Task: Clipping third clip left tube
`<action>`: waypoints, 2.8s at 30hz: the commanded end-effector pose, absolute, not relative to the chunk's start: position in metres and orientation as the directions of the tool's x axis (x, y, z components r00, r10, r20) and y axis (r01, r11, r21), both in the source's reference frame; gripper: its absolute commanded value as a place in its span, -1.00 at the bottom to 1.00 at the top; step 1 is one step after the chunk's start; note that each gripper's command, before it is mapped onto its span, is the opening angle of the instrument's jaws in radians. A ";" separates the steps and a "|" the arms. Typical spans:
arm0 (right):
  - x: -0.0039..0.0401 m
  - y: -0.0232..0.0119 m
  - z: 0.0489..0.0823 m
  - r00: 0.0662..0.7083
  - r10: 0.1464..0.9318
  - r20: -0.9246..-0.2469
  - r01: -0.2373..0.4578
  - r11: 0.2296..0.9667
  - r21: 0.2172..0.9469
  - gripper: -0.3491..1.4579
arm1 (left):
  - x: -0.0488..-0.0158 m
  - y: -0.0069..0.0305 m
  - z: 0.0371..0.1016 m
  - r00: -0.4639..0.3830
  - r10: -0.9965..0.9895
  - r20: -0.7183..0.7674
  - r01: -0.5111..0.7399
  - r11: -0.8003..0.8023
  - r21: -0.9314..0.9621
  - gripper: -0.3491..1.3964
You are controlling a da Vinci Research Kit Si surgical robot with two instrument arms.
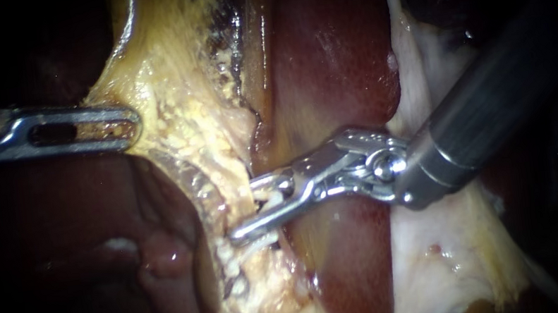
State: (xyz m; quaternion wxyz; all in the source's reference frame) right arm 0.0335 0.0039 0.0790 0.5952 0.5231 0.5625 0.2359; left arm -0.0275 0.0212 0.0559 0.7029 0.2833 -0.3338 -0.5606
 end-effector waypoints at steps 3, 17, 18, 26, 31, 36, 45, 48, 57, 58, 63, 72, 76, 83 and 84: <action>0.0337 0.0037 0.0788 0.253 0.870 -0.423 0.306 0.342 0.888 -0.01 | -0.0275 0.0212 0.0559 0.149 -0.977 0.151 0.599 0.211 0.772 -1.00; 0.0345 0.0027 0.0773 0.265 0.865 -0.426 0.320 0.338 0.885 0.01 | -0.0275 0.0212 0.0559 0.149 -0.977 0.151 0.599 0.211 0.773 -1.00; 0.0347 0.0026 0.0771 0.264 0.866 -0.426 0.328 0.334 0.883 0.01 | -0.0275 0.0212 0.0559 0.149 -0.977 0.151 0.599 0.211 0.772 -1.00; 0.0360 0.0016 0.0750 0.252 0.876 -0.410 0.380 0.301 0.875 0.00 | -0.0275 0.0212 0.0560 0.149 -0.977 0.151 0.599 0.211 0.773 -1.00; 0.0364 0.0018 0.0737 0.234 0.888 -0.395 0.403 0.282 0.871 0.00 | -0.0275 0.0212 0.0560 0.149 -0.977 0.151 0.599 0.211 0.773 -1.00; 0.0368 0.0027 0.0729 0.218 0.897 -0.385 0.416 0.271 0.868 -0.01 | -0.0275 0.0212 0.0560 0.149 -0.977 0.151 0.599 0.211 0.773 -1.00; 0.0380 0.0050 0.0720 0.228 0.920 -0.318 0.399 0.210 0.893 -0.04 | -0.0275 0.0213 0.0560 0.149 -0.977 0.151 0.599 0.211 0.773 -1.00; 0.0384 0.0060 0.0716 0.235 0.927 -0.291 0.384 0.186 0.904 -0.05 | -0.0275 0.0213 0.0560 0.149 -0.977 0.151 0.599 0.211 0.773 -1.00; 0.0397 0.0072 0.0715 0.245 0.948 -0.204 0.336 0.114 0.935 -0.09 | -0.0275 0.0213 0.0560 0.149 -0.977 0.151 0.599 0.211 0.773 -1.00; 0.0398 0.0073 0.0715 0.247 0.948 -0.198 0.333 0.109 0.936 -0.10 | -0.0275 0.0213 0.0560 0.149 -0.977 0.151 0.599 0.211 0.773 -1.00; 0.0401 0.0077 0.0717 0.278 0.948 -0.153 0.309 0.062 0.949 -0.15 | -0.0275 0.0212 0.0560 0.149 -0.977 0.151 0.599 0.211 0.772 -1.00; 0.0400 0.0088 0.0719 0.262 0.960 -0.101 0.262 0.030 0.965 -0.80 | -0.0275 0.0212 0.0560 0.149 -0.977 0.151 0.599 0.211 0.773 -1.00; 0.0395 0.0092 0.0727 0.270 0.956 -0.110 0.142 0.074 0.987 -1.00 | -0.0275 0.0212 0.0560 0.149 -0.977 0.151 0.599 0.211 0.773 -1.00; 0.0383 0.0097 0.0738 0.254 0.962 -0.102 0.119 0.073 0.990 -1.00 | -0.0274 0.0212 0.0560 0.149 -0.977 0.151 0.599 0.211 0.773 -1.00; 0.0383 0.0097 0.0739 0.255 0.962 -0.102 0.120 0.073 0.990 -1.00 | -0.0274 0.0212 0.0560 0.149 -0.977 0.151 0.599 0.211 0.773 -1.00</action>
